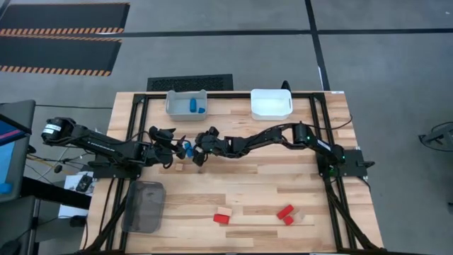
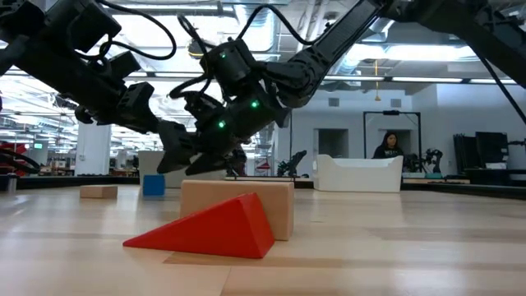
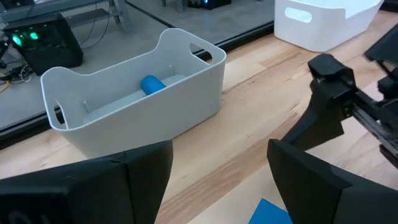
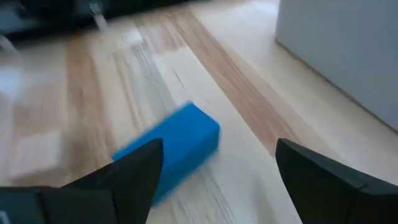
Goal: Sort & place blocks by color
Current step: Put the blue rectangle block into the gray bin
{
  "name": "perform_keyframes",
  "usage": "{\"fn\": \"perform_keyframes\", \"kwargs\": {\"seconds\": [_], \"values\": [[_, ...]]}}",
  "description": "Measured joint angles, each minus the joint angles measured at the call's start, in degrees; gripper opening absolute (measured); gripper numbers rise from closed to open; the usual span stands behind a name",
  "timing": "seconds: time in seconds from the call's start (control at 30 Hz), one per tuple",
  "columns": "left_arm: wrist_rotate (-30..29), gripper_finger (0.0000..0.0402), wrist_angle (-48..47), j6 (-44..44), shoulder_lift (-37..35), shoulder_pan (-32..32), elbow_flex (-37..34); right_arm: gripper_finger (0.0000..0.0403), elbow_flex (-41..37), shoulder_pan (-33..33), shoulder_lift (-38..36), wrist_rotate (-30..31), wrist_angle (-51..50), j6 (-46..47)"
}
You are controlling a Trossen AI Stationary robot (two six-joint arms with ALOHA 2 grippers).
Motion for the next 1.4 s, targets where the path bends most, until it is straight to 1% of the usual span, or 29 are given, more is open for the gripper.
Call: {"fn": "perform_keyframes", "kwargs": {"seconds": [0.23, 0.37, 0.43, 0.57, 0.73, 0.83, 0.9, 0.97, 1.03, 1.13, 1.2, 1.23, 1.4], "values": [[-0.01, 0.0254, -0.14, 0.0, 0.0, 0.0, 0.01, 0.0328, 0.13, 0.17, -1.16, 0.2, -6.96, -1.15], [-0.01, 0.0254, -0.5, 0.0, 0.01, 0.0, 0.0, 0.0328, 0.07, 1.04, -4.55, 0.28, -14.78, -4.17], [0.04, 0.0254, -0.94, -0.04, 0.0, 0.0, 0.0, 0.0328, -0.14, 1.5, -6.79, 1.39, -19.04, -5.14], [0.16, 0.0254, -1.81, -0.49, 0.02, 0.0, 0.0, 0.0328, -0.13, 2.18, -11.03, 2.45, -21.99, -6.06], [0.61, 0.0254, -1.97, -0.97, 0.02, 0.0, 0.0, 0.0328, -0.13, 3.05, -11.07, 2.63, -20.21, -3.82], [0.92, 0.0254, -1.94, -1.44, 0.02, 0.0, 0.0, 0.0328, 0.14, 3.92, -8.63, 4.26, -17.25, -2.48], [1.02, 0.0254, -1.67, -1.52, 0.02, 0.0, 0.0, 0.0328, -0.3, 4.4, -7.95, 4.45, -18.92, -1.67], [1.18, 0.0254, -1.51, -1.53, 0.02, 0.0, 0.0, 0.0328, 0.17, 4.97, -5.72, 4.51, -14.68, -0.29], [1.2, 0.0254, -1.27, -1.53, 0.02, 0.0, 0.0, 0.0328, -0.2, 5.42, -5.4, 4.68, -16.4, -0.06], [1.14, 0.0254, -1.73, -1.53, 0.02, 0.0, 0.0, 0.0328, 0.12, 5.85, -3.79, 5.3, -14.03, 1.54], [1.14, 0.0254, -1.63, -1.53, 0.02, 0.0, 0.0, 0.0328, -0.23, 5.95, -3.72, 6.85, -16.27, 1.7], [1.15, 0.0254, -1.82, -1.53, 0.02, 0.0, 0.0, 0.0328, -0.21, 5.95, -3.56, 7.46, -15.82, 1.86], [1.17, 0.0254, -2.08, -1.53, 0.02, 0.0, 0.0, 0.0327, -0.45, 5.83, -3.65, 7.83, -16.76, 2.76]]}}
